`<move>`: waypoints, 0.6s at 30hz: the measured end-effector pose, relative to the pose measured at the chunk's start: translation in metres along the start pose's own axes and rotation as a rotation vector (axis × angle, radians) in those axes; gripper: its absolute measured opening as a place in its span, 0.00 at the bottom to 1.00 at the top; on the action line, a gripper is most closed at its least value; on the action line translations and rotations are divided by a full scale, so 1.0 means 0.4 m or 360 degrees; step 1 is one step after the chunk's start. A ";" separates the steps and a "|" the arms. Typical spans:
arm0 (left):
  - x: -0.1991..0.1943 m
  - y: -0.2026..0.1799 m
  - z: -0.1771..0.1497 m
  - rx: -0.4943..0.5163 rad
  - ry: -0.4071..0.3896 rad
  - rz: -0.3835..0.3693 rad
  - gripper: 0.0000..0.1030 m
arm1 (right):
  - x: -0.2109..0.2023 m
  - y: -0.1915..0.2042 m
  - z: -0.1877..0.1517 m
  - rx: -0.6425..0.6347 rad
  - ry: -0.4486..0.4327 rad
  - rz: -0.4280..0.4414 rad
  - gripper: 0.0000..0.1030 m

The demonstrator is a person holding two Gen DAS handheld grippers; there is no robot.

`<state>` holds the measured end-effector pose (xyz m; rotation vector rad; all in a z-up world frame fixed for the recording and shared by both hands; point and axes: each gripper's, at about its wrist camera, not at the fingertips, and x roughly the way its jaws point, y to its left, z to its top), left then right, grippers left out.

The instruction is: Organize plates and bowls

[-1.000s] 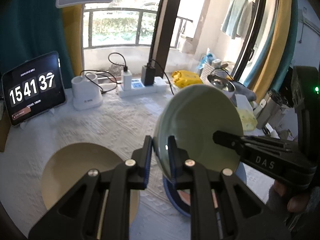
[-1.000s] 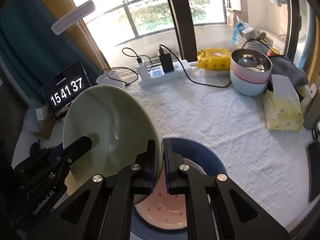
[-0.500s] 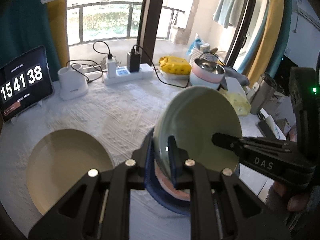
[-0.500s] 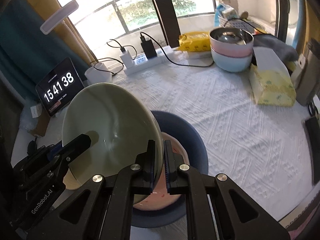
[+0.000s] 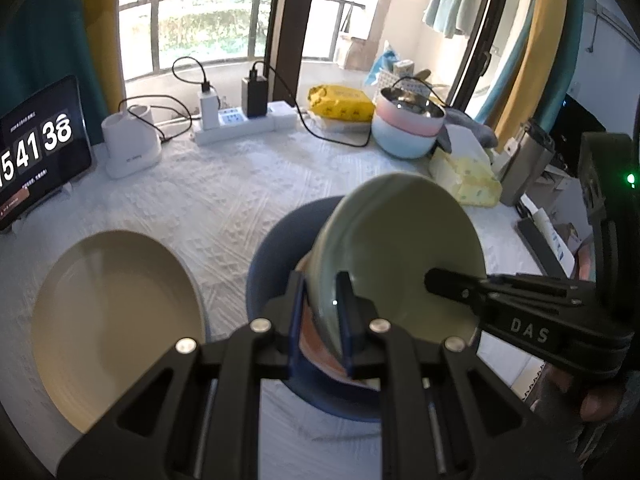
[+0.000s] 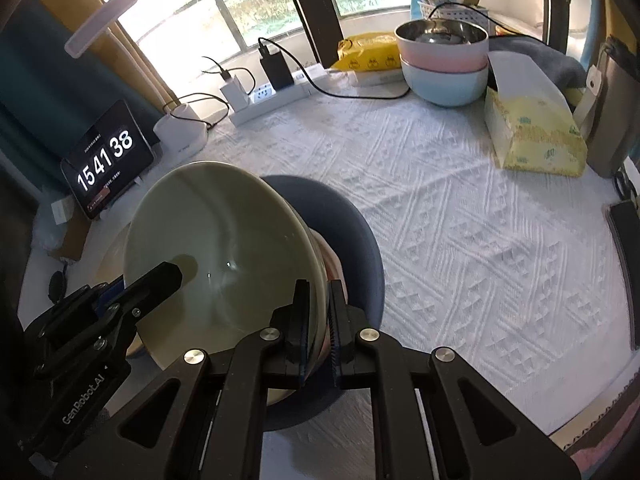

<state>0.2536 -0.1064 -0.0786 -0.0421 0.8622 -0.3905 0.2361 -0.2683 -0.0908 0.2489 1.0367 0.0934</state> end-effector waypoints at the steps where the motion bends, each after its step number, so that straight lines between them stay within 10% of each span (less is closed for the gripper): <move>1: 0.003 -0.001 -0.001 0.0000 0.0005 0.0002 0.15 | 0.003 -0.001 -0.002 0.0000 0.0007 0.0000 0.10; 18: 0.045 0.018 -0.017 -0.0016 0.0101 0.0005 0.15 | 0.020 0.007 -0.005 -0.0063 0.0068 -0.0008 0.15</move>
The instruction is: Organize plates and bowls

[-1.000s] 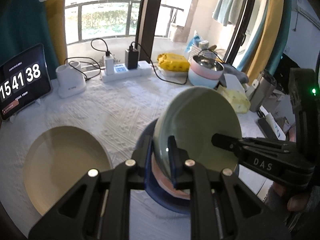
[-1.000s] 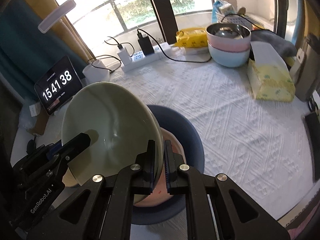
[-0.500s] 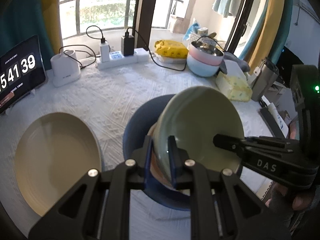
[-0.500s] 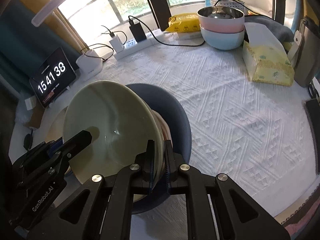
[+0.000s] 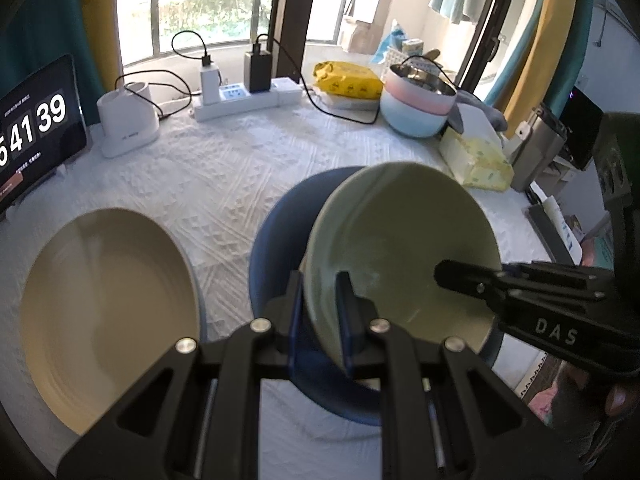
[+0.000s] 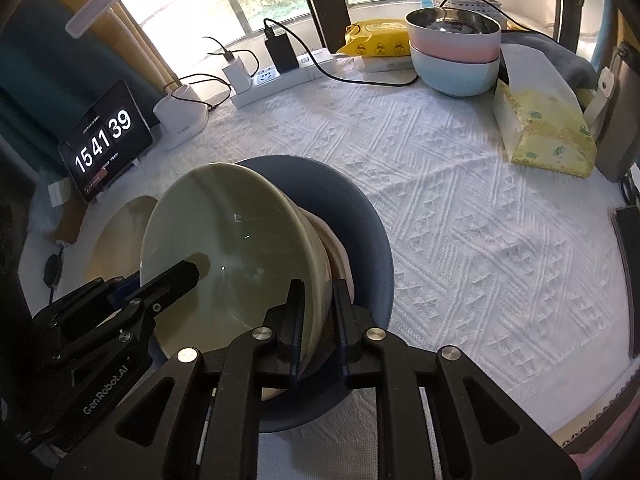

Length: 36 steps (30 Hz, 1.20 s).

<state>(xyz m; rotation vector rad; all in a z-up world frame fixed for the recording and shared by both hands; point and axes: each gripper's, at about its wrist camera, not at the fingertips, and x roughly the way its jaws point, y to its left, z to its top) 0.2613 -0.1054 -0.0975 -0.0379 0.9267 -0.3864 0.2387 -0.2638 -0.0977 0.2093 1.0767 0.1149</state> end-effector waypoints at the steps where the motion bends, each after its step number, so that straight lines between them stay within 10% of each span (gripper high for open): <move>1: 0.001 0.001 -0.001 0.0001 0.0003 -0.0004 0.15 | 0.000 -0.001 0.001 -0.0006 0.0000 0.0000 0.16; 36: -0.023 0.032 0.011 0.0019 -0.0046 -0.0018 0.15 | -0.016 0.066 0.010 -0.0259 -0.0109 -0.0244 0.33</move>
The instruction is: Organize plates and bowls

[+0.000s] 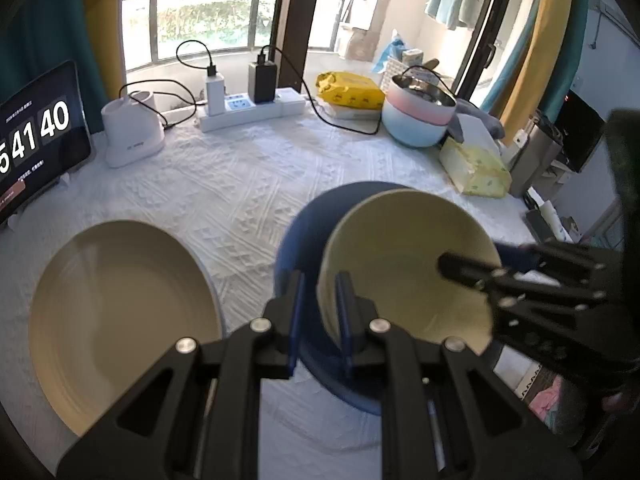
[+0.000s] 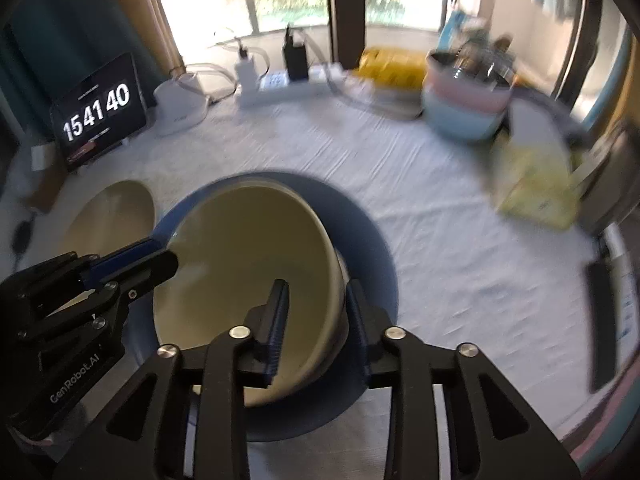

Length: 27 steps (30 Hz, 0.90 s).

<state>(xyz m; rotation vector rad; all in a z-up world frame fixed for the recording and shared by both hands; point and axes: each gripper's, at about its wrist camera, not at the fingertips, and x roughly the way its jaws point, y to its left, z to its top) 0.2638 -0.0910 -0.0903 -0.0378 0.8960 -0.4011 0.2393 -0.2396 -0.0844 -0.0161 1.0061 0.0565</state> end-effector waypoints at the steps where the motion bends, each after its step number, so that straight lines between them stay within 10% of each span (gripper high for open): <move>1: 0.002 0.001 0.002 -0.0001 0.0000 -0.0003 0.15 | -0.014 0.002 0.005 -0.0002 -0.0027 -0.0002 0.35; 27: -0.135 -0.028 0.028 0.0084 -0.0295 0.0075 0.24 | -0.128 -0.004 0.016 -0.0018 -0.0220 -0.0001 0.39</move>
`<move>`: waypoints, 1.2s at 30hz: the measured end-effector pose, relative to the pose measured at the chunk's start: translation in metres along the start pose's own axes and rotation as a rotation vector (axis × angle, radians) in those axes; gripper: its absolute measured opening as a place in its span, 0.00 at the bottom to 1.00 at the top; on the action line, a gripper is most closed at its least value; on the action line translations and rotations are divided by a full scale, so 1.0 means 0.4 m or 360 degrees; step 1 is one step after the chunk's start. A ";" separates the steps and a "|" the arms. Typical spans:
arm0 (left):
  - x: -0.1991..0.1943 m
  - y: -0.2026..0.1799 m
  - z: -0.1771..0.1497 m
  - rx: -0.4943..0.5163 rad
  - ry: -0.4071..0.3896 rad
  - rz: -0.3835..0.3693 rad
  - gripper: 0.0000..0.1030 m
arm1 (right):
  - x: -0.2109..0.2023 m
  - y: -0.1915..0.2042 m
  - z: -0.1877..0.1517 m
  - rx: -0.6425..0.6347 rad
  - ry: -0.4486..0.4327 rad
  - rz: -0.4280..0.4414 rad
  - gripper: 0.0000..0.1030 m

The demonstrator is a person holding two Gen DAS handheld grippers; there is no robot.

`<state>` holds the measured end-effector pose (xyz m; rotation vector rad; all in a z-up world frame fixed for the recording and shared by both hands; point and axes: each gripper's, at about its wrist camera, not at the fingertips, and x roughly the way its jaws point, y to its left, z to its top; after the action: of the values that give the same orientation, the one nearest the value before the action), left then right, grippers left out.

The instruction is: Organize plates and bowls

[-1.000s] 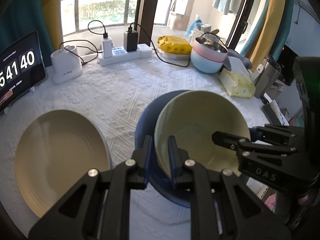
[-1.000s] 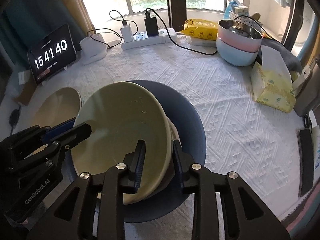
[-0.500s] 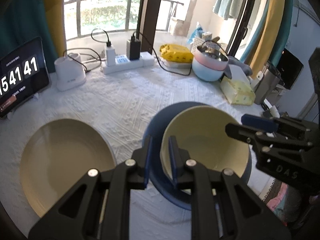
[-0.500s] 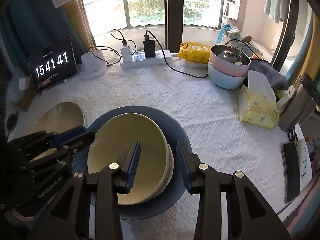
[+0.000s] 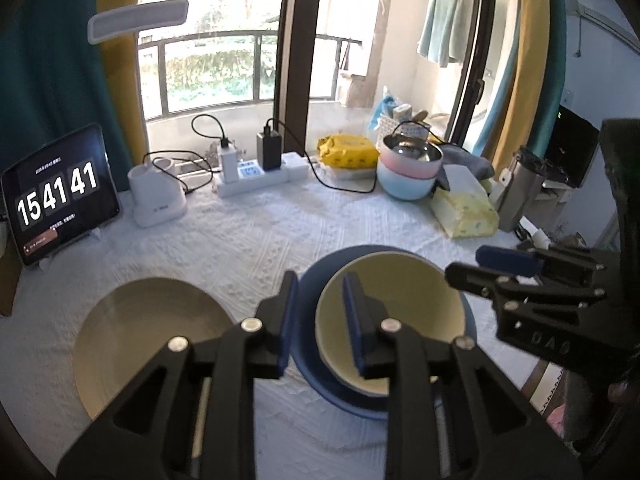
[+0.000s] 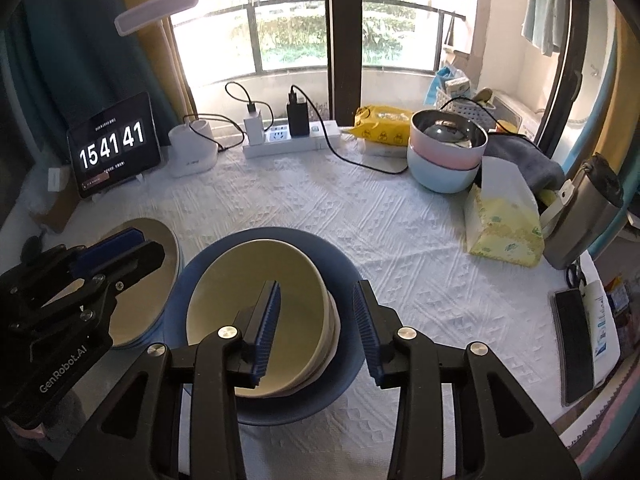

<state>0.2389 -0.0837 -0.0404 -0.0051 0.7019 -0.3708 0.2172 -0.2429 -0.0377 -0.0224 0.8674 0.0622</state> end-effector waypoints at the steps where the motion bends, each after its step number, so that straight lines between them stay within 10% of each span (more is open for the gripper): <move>1: 0.001 0.001 -0.005 -0.0002 0.0004 0.0013 0.24 | -0.003 -0.003 -0.001 0.0000 -0.0008 0.0000 0.39; 8: 0.018 0.039 -0.042 -0.0081 0.0026 0.0059 0.45 | -0.021 -0.041 -0.018 -0.0004 -0.0087 -0.0018 0.48; 36: 0.087 0.060 -0.110 -0.0121 0.0163 0.0155 0.45 | 0.062 -0.176 -0.099 0.0149 -0.0024 0.0103 0.55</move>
<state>0.2435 -0.0677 -0.0992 -0.0237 0.8139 -0.2522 0.2076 -0.3137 -0.0824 0.0940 0.8549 0.0824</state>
